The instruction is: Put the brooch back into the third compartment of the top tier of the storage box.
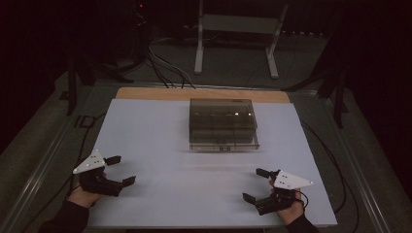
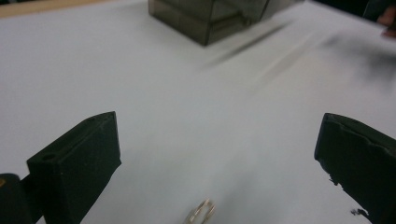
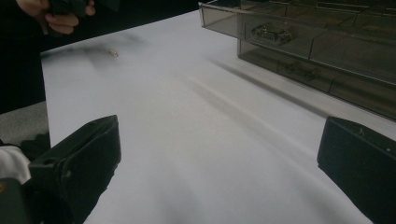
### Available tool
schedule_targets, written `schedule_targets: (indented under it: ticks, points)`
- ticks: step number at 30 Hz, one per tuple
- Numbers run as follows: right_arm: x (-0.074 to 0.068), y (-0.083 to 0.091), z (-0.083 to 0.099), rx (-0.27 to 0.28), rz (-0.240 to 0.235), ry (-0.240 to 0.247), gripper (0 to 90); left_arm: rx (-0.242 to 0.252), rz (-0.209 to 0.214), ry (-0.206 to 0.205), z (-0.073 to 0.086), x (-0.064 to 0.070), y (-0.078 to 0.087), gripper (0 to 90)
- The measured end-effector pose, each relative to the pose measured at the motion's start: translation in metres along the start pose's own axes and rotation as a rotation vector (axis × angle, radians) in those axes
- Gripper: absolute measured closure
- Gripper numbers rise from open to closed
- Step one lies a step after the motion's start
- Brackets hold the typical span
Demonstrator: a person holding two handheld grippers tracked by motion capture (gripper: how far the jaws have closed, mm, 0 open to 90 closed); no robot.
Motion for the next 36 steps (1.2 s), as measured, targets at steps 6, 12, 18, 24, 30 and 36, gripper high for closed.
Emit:
schedule_targets:
  ticks: [6,12,18,24,30,36]
  points:
    - [0.000,-0.001,0.000,0.000,-0.001,0.000,0.0,-0.048,0.026,0.002,0.007,-0.003,0.000,1.3]
    - [0.000,-0.001,0.000,-0.002,-0.002,0.001,0.0,-0.099,0.017,0.025,0.014,-0.007,-0.002,4.0]
    - [0.000,-0.001,0.001,-0.004,-0.003,0.001,0.0,-0.157,0.019,-0.014,0.019,-0.003,-0.006,8.2]
    - [0.001,-0.001,0.001,-0.002,-0.004,0.001,0.0,-0.207,0.007,-0.039,0.026,-0.006,-0.007,17.5]
    - [0.001,-0.002,0.001,-0.004,-0.004,-0.003,0.0,-0.238,-0.021,-0.048,0.031,-0.009,-0.009,30.3]
    - [0.001,-0.002,0.001,-0.005,-0.004,-0.007,0.0,-0.240,-0.026,-0.047,0.033,-0.011,-0.012,44.4]
Point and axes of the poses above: each handheld gripper's, and its own axes: y roughly backward along the jaws, z roughly out of its underside, x roughly to its right, the point moved 6 cm from there along -y, roughly forward along the jaws, and after that the axes turned 6 degrees about y, right-handed, at the moved point
